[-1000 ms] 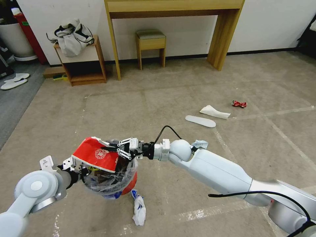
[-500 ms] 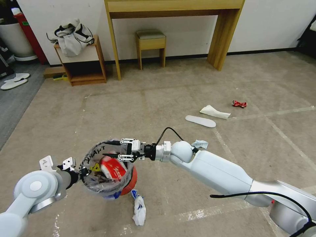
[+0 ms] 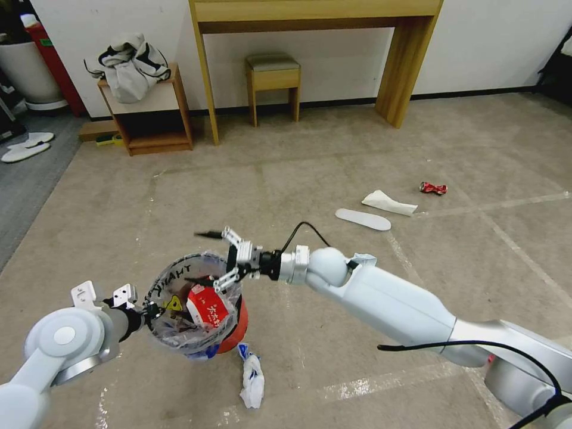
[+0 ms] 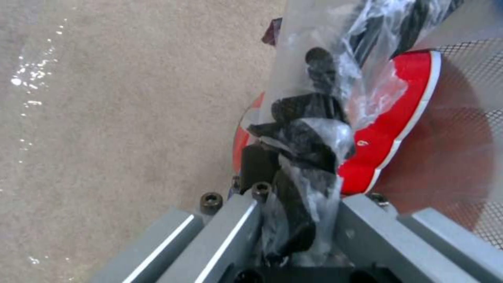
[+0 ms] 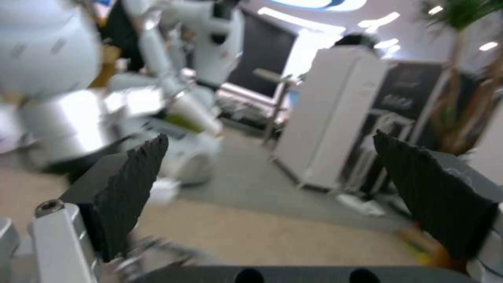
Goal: Pick up the trash bin and place the garbage on the floor into it.
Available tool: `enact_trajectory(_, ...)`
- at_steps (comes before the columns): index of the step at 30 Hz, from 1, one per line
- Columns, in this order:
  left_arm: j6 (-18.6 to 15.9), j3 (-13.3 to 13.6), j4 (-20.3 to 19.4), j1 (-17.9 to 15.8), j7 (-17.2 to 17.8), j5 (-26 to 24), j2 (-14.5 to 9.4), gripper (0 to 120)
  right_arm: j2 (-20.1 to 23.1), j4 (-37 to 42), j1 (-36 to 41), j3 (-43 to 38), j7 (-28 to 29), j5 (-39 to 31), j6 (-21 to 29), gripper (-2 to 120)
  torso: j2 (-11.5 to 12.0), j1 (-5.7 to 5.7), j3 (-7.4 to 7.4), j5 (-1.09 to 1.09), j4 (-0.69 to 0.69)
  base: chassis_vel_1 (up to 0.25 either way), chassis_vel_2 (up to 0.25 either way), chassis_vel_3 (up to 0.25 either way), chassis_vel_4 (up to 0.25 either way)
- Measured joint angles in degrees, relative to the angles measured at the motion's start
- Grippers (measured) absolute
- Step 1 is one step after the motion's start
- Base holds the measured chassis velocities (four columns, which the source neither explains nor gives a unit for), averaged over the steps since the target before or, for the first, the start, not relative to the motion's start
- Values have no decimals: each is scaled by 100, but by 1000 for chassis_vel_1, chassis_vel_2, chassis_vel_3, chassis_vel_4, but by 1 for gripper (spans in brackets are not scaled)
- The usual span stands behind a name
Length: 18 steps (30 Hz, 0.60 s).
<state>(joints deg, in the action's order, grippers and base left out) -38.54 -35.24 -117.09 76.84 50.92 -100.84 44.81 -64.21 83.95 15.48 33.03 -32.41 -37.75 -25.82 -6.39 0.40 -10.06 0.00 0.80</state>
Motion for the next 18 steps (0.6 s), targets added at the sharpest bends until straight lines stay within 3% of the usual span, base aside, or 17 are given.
enact_trajectory(7, 12, -102, 109, -78, 24, -112, -202, 0, 717, 535, -4, -1074, 291, -491, 167, 100, 0, 0, 0, 0, 2, 0, 0, 0, 0)
enact_trajectory(11, 28, -104, 141, -104, 21, -111, -210, 0, 859, 631, 127, -1302, 434, -528, 193, 100, 0, 0, 0, 1, 3, 0, 0, 0, 0)
enact_trajectory(13, 119, -105, 250, -142, -26, 34, -174, 0, 1051, 710, 588, -1650, 1043, -458, 166, 100, 0, 0, 0, 1, 1, 0, 0, 0, 0)
enact_trajectory(16, 149, -106, 282, -144, -43, 98, -141, 0, 1070, 716, 860, -1783, 1346, -335, 128, 100, 0, 0, 0, 1, 1, 0, 0, 0, 0)
enact_trajectory(18, 170, -133, 310, -143, -51, 170, -89, 0, 1016, 724, 1420, -1998, 2043, -115, 50, 100, 0, 0, 0, 1, 2, 0, 0, 0, 0)
